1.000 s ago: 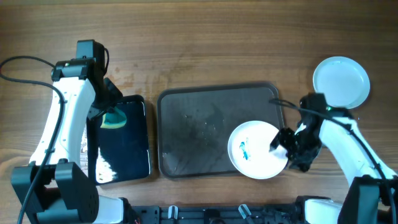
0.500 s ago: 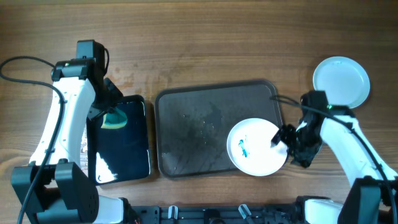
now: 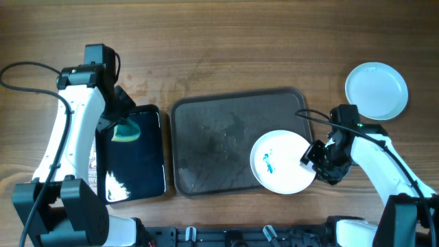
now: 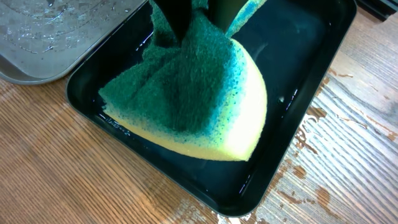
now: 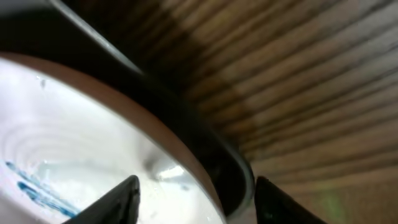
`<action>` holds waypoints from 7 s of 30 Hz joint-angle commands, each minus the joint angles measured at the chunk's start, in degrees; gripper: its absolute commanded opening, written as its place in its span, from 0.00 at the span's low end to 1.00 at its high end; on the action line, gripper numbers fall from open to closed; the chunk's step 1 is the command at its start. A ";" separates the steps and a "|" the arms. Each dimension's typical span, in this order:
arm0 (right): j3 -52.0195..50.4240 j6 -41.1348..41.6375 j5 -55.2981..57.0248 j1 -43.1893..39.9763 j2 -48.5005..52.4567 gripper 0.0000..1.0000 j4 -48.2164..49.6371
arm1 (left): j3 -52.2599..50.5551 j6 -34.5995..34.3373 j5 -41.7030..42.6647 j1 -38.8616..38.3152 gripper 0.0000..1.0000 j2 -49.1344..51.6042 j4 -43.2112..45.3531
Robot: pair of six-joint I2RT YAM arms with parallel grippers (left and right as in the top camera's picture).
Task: Clean dirty plates on tray and stack at the side
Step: 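Move the right gripper to the last stained plate and grip its rim, then lower the sponge in the left gripper onto the last plate, then scrub the last plate with the sponge while the right gripper holds it, then move the sponge back over the black tray with the left gripper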
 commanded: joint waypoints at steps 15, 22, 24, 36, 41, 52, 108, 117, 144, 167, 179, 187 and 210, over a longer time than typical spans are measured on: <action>3.67 -7.02 -0.37 0.09 -0.20 0.57 -2.40 | 0.96 0.59 0.44 0.24 0.04 -0.98 -0.39; 3.65 -9.11 -0.37 0.09 -0.20 0.31 0.72 | 0.96 0.59 0.44 0.24 0.04 -0.98 -0.66; 3.26 -10.29 -0.39 0.09 -0.20 0.34 0.76 | 0.96 0.59 0.44 0.24 0.04 -0.98 -0.68; 0.90 -10.45 -5.53 0.09 2.10 0.14 8.52 | 0.96 0.61 1.09 0.24 0.04 -0.98 -0.66; 0.90 -10.51 -5.97 0.52 5.03 0.27 10.82 | 0.96 0.61 1.51 0.24 0.04 -0.98 -0.66; 0.90 -8.35 -6.82 8.11 6.99 0.05 19.04 | 0.96 1.03 5.25 0.20 0.04 -0.98 -0.61; 0.92 -7.30 -10.21 8.11 6.99 0.04 18.12 | 0.96 -0.92 59.84 -43.21 0.04 31.12 43.08; 0.92 -7.30 -9.88 8.11 6.99 0.04 17.35 | 0.96 0.59 20.79 -26.53 0.04 31.12 29.27; 0.90 -4.24 -20.46 8.24 6.99 0.55 23.89 | 0.98 4.76 29.79 -38.07 0.04 31.12 19.06; 0.90 0.46 -17.86 17.31 13.11 0.05 28.15 | 0.98 20.28 33.77 -39.87 0.04 31.10 7.17; 0.90 0.72 -17.62 17.31 13.11 0.05 28.11 | 1.36 -4.15 -9.73 -35.45 0.04 30.49 3.96; 0.90 0.44 -17.62 17.31 13.11 0.61 28.06 | 3.80 -0.90 -0.76 -36.17 0.04 24.76 4.61; 1.44 1.73 -18.73 17.31 13.09 0.05 28.59 | 5.77 -1.42 15.50 -42.01 0.04 19.63 12.59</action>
